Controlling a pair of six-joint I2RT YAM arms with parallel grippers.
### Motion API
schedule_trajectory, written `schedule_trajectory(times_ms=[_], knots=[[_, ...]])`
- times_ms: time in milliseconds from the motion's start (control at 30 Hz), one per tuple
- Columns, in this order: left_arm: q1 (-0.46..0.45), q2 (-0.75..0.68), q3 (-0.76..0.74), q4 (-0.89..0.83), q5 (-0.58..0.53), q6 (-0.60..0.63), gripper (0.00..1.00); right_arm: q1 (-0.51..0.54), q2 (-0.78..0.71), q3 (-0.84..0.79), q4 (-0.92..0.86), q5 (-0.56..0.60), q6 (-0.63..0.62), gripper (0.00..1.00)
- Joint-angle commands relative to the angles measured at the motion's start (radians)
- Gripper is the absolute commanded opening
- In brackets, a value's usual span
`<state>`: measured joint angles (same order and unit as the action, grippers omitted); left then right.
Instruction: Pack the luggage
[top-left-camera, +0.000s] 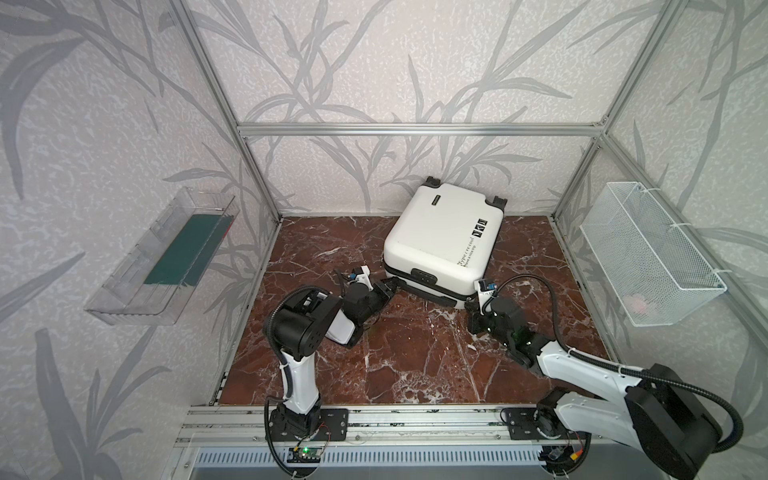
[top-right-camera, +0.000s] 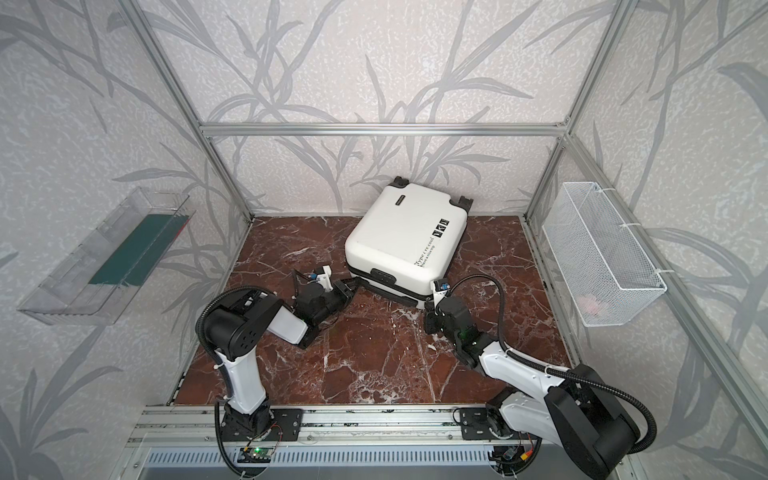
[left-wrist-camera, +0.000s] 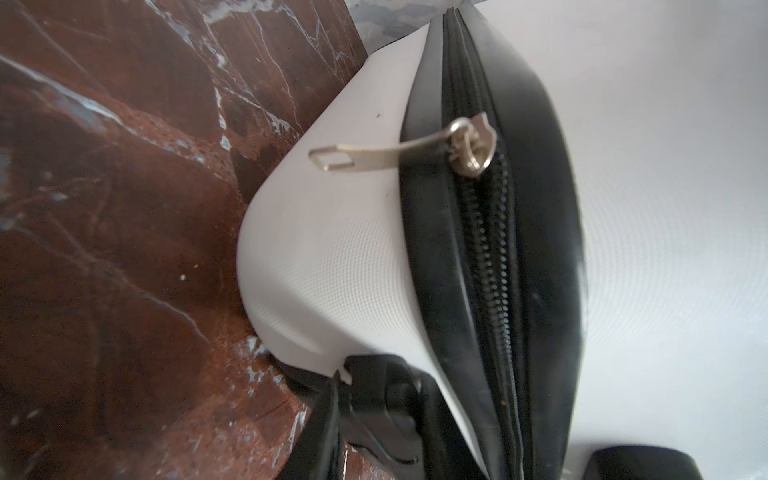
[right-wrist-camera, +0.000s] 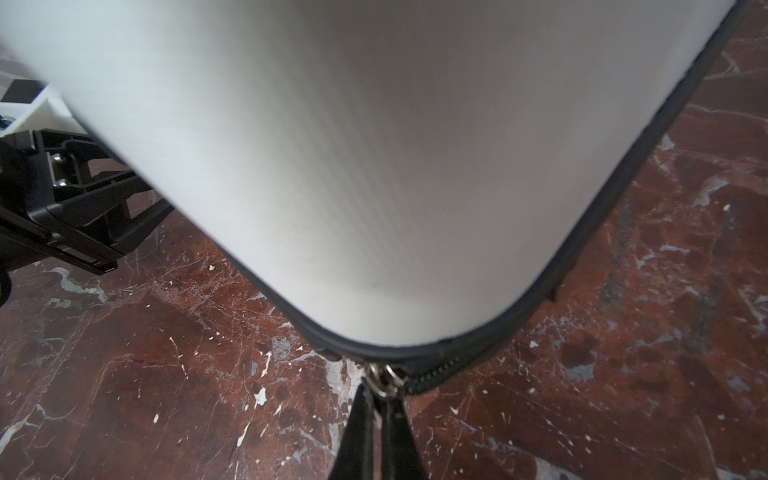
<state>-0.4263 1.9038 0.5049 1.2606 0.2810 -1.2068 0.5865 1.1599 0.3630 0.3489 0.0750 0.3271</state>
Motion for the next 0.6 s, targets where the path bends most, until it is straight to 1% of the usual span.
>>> schedule_trajectory(times_ms=[0,67,133,267,433,567], knots=[[-0.021,0.018,0.022,0.061,-0.003,0.053,0.12,0.006,-0.004,-0.001,-0.01,-0.043,0.002,0.0],[-0.033,0.019,0.02,0.066,0.0,0.057,0.07,0.02,0.002,0.01,0.002,-0.046,0.012,0.0],[-0.044,0.024,0.017,0.073,-0.002,0.059,0.05,0.042,0.014,0.028,0.009,-0.046,0.019,0.0],[-0.061,0.036,0.011,0.096,-0.007,0.057,0.0,0.119,0.05,0.079,0.009,-0.014,0.026,0.0],[-0.069,0.043,0.004,0.12,-0.006,0.055,0.0,0.195,0.121,0.151,0.013,0.025,0.037,0.0],[-0.07,0.041,-0.003,0.128,-0.003,0.054,0.0,0.202,0.146,0.187,-0.016,0.031,0.046,0.0]])
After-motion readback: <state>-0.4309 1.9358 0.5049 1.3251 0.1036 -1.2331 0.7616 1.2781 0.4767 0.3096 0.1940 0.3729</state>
